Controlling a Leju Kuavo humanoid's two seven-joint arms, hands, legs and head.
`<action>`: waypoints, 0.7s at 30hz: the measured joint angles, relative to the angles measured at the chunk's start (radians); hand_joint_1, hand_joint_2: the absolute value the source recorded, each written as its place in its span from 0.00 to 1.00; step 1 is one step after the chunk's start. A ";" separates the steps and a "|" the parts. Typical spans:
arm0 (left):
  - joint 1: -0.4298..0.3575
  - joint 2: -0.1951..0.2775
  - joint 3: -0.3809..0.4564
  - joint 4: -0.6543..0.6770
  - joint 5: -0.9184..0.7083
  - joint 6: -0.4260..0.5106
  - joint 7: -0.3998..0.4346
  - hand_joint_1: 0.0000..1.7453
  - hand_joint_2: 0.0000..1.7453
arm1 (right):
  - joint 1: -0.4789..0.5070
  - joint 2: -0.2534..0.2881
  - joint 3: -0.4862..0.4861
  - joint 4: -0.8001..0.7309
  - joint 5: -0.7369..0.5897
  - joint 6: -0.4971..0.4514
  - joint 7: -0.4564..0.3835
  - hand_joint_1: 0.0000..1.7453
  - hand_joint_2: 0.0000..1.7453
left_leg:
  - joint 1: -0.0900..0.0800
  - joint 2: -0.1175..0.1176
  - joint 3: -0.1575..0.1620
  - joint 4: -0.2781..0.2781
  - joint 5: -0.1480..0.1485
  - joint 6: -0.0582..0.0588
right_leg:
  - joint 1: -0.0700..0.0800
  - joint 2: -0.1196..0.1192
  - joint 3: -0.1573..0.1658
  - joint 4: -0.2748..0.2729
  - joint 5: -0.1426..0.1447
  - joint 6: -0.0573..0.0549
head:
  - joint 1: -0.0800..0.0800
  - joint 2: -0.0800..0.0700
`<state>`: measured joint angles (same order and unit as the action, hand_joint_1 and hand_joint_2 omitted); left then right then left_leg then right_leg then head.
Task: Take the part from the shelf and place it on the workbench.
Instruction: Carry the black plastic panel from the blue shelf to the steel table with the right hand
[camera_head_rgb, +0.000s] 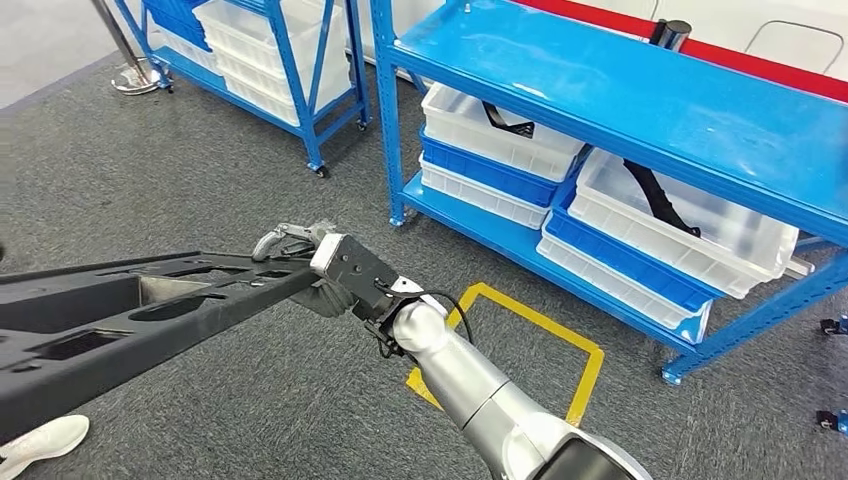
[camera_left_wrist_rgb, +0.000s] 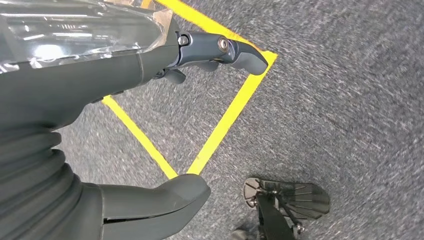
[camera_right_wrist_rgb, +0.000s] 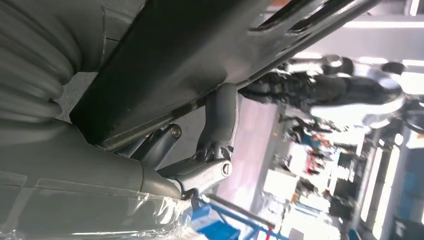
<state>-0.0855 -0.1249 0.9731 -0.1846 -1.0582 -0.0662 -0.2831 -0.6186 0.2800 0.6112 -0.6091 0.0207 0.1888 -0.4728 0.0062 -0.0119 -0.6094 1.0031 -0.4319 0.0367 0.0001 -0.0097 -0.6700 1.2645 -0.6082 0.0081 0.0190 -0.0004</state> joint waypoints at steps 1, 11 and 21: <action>0.001 0.000 0.000 0.000 0.000 0.000 0.000 0.00 1.00 | 0.003 -0.003 0.000 0.003 0.000 0.000 0.000 1.00 1.00 | 0.001 -0.011 0.000 0.000 0.000 0.000 | -0.002 0.004 -0.022 0.042 -0.008 0.004 | 0.000 0.000; 0.008 0.000 0.002 0.000 -0.001 0.002 0.000 0.00 1.00 | -0.001 0.002 0.006 0.028 0.011 0.007 0.005 1.00 1.00 | 0.013 -0.070 -0.033 0.035 -0.006 -0.048 | -0.025 0.045 0.092 -0.222 0.116 0.020 | -0.002 0.000; 0.003 -0.004 0.008 0.000 -0.010 0.005 -0.001 0.00 1.00 | -0.019 0.011 0.008 0.056 0.016 0.008 0.004 1.00 1.00 | 0.008 0.049 -0.041 0.089 -0.026 -0.047 | -0.005 -0.045 0.094 -0.223 0.113 -0.005 | -0.005 0.000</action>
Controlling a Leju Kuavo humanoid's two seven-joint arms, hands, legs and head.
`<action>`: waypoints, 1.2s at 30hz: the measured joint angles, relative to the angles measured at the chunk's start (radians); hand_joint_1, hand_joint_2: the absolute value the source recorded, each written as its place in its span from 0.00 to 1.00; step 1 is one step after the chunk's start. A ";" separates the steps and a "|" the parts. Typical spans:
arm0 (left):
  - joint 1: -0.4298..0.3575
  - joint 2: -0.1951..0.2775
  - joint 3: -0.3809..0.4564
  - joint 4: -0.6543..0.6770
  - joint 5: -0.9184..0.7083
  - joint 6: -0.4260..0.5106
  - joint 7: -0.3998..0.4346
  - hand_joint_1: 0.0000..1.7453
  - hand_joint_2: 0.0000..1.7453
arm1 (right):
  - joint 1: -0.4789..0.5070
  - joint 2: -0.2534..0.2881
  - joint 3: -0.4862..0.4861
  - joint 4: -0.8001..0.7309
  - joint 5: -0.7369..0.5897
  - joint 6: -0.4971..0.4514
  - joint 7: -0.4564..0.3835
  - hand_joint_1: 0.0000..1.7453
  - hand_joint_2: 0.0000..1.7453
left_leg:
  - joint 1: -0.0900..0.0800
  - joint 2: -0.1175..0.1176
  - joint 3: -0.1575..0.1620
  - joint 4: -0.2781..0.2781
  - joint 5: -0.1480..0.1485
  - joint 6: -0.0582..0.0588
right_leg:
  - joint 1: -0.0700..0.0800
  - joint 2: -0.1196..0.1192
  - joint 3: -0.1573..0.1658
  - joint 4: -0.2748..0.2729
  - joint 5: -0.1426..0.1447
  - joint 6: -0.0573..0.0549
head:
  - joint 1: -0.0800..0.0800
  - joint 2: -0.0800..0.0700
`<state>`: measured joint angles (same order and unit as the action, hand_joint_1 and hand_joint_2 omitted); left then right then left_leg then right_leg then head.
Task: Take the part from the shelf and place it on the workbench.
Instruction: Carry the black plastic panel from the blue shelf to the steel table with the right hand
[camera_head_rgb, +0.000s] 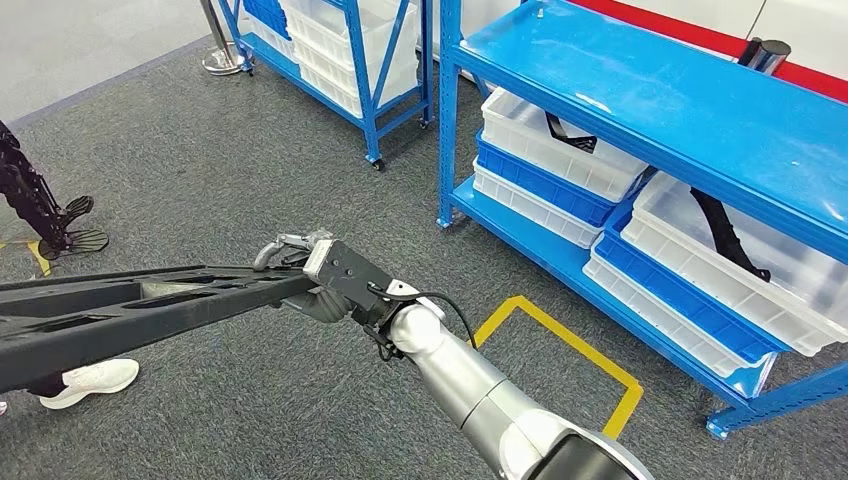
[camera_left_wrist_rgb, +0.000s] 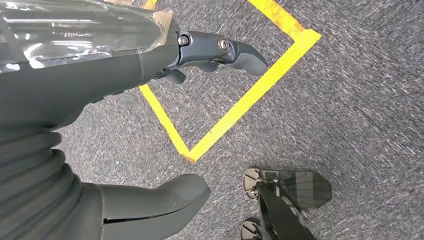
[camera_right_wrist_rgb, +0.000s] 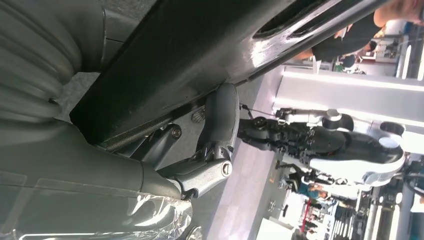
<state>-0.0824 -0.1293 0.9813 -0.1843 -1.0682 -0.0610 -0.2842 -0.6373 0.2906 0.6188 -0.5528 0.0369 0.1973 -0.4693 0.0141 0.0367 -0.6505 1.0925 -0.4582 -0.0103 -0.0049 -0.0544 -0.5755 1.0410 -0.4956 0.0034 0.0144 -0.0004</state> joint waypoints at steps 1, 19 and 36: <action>-0.002 0.000 0.000 0.000 -0.001 0.000 0.000 0.00 1.00 | -0.003 0.001 0.000 0.001 0.000 -0.001 0.000 1.00 1.00 | -0.005 0.012 0.019 -0.037 0.008 0.005 | 0.004 -0.006 0.000 0.000 -0.001 0.001 | 0.000 0.000; 0.002 0.001 0.004 0.000 -0.008 -0.003 -0.006 0.00 1.00 | 0.005 -0.002 0.006 0.030 0.000 -0.009 0.006 1.00 1.00 | -0.005 -0.131 0.014 -0.063 0.028 0.018 | -0.010 0.087 -0.007 0.002 0.005 0.024 | 0.001 0.000; -0.002 -0.001 0.004 0.000 -0.013 -0.002 -0.015 0.00 1.00 | -0.001 0.011 0.007 0.034 0.014 -0.018 0.002 1.00 1.00 | -0.015 -0.009 0.024 -0.071 0.025 0.029 | 0.004 -0.016 -0.001 0.009 -0.017 0.014 | 0.000 0.000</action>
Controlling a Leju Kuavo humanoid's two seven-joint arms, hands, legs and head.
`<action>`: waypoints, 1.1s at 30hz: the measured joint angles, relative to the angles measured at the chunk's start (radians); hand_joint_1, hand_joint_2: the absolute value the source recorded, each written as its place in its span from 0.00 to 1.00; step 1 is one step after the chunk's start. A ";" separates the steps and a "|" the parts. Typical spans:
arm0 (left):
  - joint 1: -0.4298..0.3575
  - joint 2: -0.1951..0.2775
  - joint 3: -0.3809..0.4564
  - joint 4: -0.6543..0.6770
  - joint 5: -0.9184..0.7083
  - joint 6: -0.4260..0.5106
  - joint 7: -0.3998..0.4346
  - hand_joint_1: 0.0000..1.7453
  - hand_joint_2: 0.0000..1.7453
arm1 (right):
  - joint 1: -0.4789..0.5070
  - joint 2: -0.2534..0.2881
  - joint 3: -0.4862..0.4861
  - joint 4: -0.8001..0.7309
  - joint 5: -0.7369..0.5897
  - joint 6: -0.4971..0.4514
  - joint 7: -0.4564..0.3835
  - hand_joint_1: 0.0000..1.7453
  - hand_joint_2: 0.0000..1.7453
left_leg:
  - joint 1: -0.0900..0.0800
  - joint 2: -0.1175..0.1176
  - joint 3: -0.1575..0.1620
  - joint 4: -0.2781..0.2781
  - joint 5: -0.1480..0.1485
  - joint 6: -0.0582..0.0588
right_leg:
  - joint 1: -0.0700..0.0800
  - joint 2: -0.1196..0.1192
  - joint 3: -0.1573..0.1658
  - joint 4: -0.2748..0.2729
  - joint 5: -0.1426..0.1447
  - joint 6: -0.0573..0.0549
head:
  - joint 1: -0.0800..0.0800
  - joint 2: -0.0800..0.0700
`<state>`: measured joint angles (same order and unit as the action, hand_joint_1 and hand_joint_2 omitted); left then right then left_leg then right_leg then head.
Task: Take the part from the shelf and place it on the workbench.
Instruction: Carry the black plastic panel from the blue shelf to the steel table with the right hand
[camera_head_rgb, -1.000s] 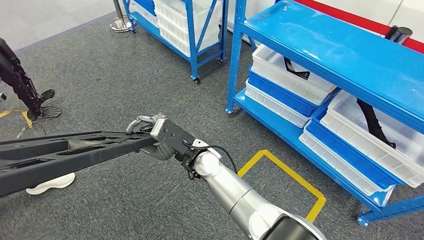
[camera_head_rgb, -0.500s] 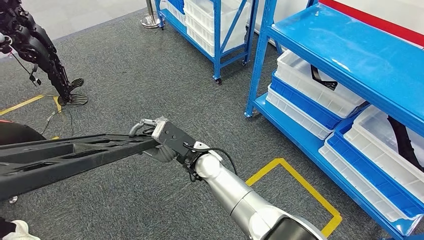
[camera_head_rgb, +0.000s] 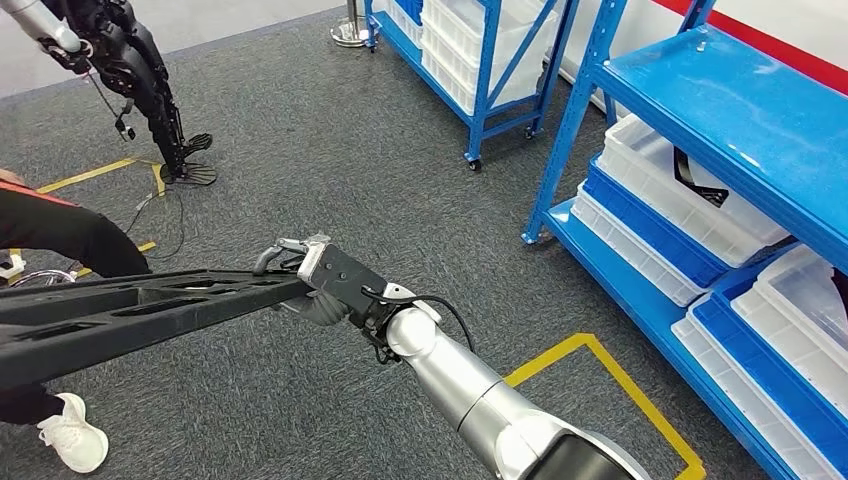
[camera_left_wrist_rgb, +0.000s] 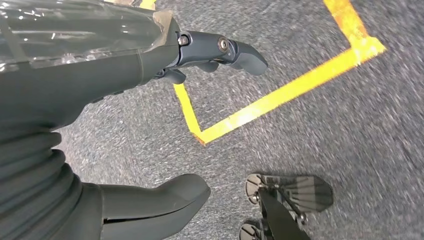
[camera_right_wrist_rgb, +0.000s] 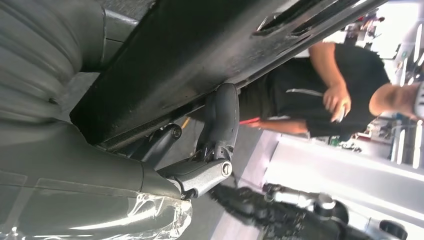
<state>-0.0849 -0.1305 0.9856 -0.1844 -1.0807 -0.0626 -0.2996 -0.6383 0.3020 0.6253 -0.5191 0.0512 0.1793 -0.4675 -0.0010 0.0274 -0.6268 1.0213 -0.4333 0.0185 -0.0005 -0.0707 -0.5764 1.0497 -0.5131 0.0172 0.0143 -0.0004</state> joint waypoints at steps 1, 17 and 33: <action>-0.001 0.000 0.000 0.000 0.000 0.001 0.000 0.00 1.00 | 0.000 0.001 0.001 0.000 0.000 0.000 0.000 1.00 1.00 | 0.003 -0.009 0.004 -0.006 0.004 0.007 | -0.001 0.018 -0.015 0.034 -0.017 0.000 | 0.000 0.000; 0.004 0.000 0.004 0.000 0.003 0.005 -0.001 0.00 1.00 | -0.014 0.010 0.005 0.002 0.002 0.009 0.002 1.00 1.00 | 0.010 -0.065 -0.045 0.089 -0.048 -0.029 | -0.017 0.078 -0.012 -0.014 0.037 -0.018 | -0.003 0.000; -0.009 0.001 0.037 0.000 0.046 0.024 0.031 0.00 1.00 | -0.013 0.056 0.072 -0.029 -0.072 -0.001 0.068 1.00 1.00 | 0.008 -0.029 0.019 -0.020 0.006 0.016 | -0.001 0.042 -0.068 0.120 -0.041 -0.010 | -0.001 0.000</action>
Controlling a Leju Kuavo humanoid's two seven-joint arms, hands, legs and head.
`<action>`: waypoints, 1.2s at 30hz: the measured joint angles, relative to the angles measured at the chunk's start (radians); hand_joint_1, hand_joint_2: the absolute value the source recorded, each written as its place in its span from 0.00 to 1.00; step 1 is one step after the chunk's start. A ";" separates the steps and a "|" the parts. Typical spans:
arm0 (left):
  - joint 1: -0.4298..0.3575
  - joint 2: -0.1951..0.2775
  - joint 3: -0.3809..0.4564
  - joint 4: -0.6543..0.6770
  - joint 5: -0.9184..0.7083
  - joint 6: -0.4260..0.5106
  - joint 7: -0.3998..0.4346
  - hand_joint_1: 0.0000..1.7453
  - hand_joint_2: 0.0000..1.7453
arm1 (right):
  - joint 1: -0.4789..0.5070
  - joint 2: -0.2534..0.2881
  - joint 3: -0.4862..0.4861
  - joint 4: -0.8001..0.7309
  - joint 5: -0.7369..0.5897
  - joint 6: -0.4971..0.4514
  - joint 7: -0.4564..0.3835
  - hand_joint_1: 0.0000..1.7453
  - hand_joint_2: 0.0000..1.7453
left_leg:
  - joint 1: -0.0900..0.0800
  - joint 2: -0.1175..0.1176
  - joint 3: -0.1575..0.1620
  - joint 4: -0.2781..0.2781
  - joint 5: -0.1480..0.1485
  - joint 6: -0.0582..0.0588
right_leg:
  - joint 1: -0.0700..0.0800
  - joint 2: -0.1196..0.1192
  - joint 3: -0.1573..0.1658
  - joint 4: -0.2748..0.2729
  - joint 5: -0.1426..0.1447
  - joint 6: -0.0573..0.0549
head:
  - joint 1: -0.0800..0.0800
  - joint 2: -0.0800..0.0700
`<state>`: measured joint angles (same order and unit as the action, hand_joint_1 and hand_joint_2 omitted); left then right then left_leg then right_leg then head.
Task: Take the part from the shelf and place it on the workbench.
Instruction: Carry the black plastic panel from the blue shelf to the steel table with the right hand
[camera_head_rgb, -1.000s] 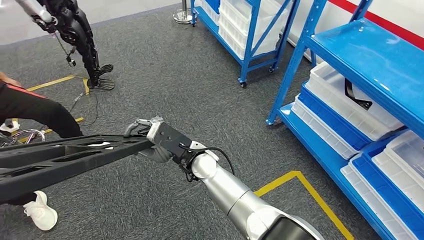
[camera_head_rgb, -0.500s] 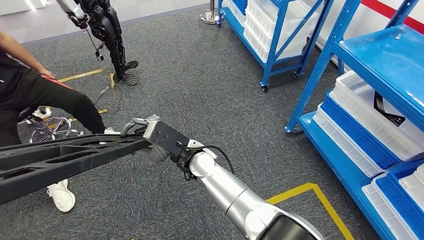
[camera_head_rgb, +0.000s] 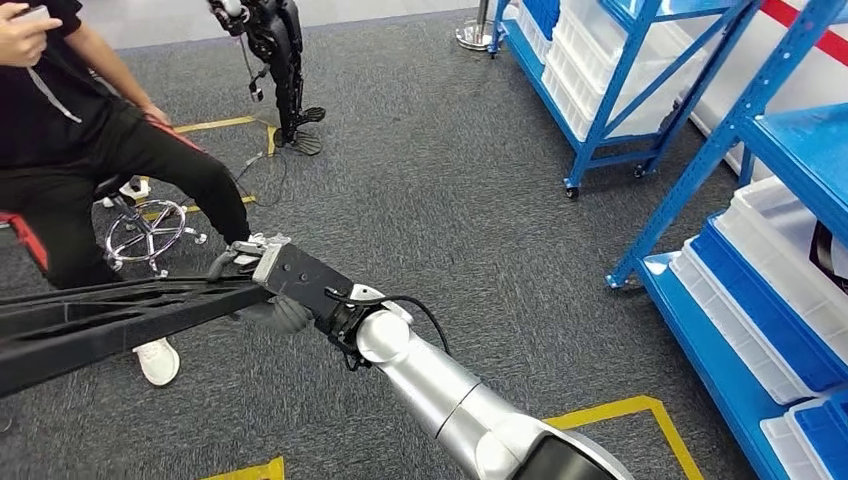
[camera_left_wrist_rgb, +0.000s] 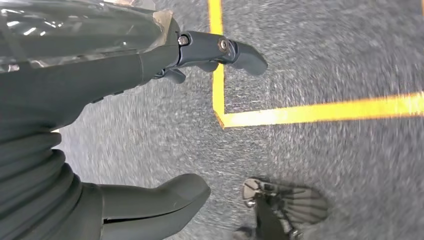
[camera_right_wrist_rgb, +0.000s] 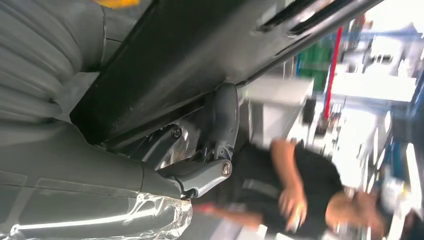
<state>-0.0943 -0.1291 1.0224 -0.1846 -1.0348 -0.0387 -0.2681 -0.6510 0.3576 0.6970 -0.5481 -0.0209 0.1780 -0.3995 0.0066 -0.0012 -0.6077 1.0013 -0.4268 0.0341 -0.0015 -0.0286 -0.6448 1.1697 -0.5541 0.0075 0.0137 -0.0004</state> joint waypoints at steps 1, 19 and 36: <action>-0.003 0.000 0.006 0.000 0.008 0.006 0.004 0.00 1.00 | 0.001 -0.001 0.018 -0.005 -0.027 -0.002 0.008 1.00 1.00 | 0.001 -0.012 0.000 0.000 0.000 0.002 | -0.001 0.012 -0.034 0.068 -0.024 -0.002 | 0.000 0.000; -0.001 -0.007 0.068 0.000 0.039 0.031 0.003 0.00 1.00 | -0.045 0.008 0.299 -0.056 -0.221 -0.043 0.030 1.00 1.00 | 0.013 -0.001 -0.146 0.289 -0.119 -0.056 | -0.010 -0.013 0.055 -0.133 0.076 -0.023 | -0.003 0.000; -0.006 -0.008 0.088 0.000 0.009 0.037 -0.010 0.00 1.00 | -0.094 -0.011 0.375 -0.024 -0.295 -0.053 -0.031 1.00 1.00 | 0.005 -0.072 0.000 0.013 -0.005 -0.004 | -0.007 0.035 -0.030 0.040 0.017 0.024 | 0.002 0.000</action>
<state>-0.1003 -0.1375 1.1103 -0.1850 -1.0254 -0.0013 -0.2782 -0.7451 0.3469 1.0715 -0.5725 -0.3156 0.1247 -0.4306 0.0120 -0.0736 -0.6079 1.0144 -0.4320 0.0297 -0.0085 0.0069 -0.6746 1.2094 -0.5374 0.0317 0.0160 -0.0004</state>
